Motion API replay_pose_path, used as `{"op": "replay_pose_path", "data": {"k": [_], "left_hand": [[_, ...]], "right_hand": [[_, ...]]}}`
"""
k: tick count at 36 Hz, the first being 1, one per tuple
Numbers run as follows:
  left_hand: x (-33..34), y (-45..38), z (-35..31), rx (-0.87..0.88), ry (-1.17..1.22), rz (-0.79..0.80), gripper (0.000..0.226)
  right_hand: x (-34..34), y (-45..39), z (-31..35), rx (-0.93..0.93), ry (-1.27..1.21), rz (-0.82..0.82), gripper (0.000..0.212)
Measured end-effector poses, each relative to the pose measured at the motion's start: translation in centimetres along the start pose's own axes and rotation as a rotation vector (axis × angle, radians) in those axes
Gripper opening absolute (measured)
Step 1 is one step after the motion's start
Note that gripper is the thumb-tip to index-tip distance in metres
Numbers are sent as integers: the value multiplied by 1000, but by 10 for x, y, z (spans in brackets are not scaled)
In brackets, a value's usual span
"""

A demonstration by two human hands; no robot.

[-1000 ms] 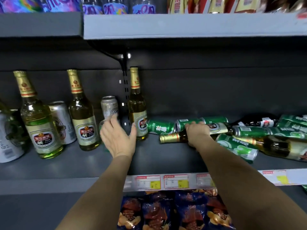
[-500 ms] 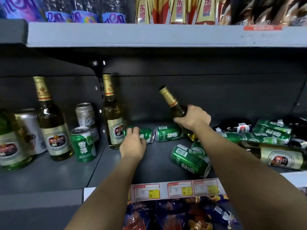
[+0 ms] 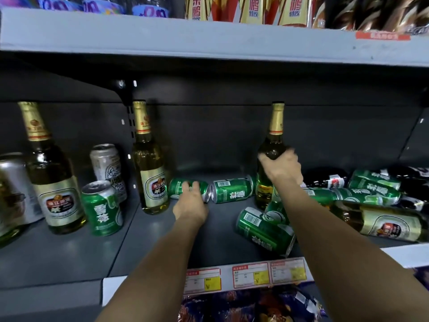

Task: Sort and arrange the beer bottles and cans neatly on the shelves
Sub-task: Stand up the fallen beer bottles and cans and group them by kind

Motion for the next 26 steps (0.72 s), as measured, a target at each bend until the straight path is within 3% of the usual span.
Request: {"op": "replay_pose_path", "data": {"k": [2,4,6,8,11,15,20,23,26], "left_hand": [[1,-2,2,14,-22,5,73],[1,-3,4,27,-53,4,77],[0,-6,5,34,-72,-9,77],[1,-8,5,33,-72,-20,76],[1,-8,4,34,-78,-37,73],[-2,-9,5,60,-75,-76,65],[6,-9,13,68,21,-2,71],[8,-6,14,105,17,8,81],[7,-3,13,131,22,27,86]], "right_hand": [[-7,7,-2,-13,-19,-112,76],[-26,18,2,-119,-32,-364,66],[-36,38,17,-368,-20,-581,49],[-30,61,36,-631,-4,-660,38],[2,88,63,-883,127,-549,32],[76,106,75,-988,544,-108,31],[142,101,63,-870,792,250,64],[166,97,58,-811,872,322,83],[180,95,59,-794,878,333,80]]}}
Point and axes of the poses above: each hand's wrist, its own y-axis away from the middle knuckle, its own x-axis out of the palm, z = x × y, the point moved 8 cm from there along -y, towards the middle knuckle, and after that the axes turned 11 degrees about x, right-handed, at the moved point
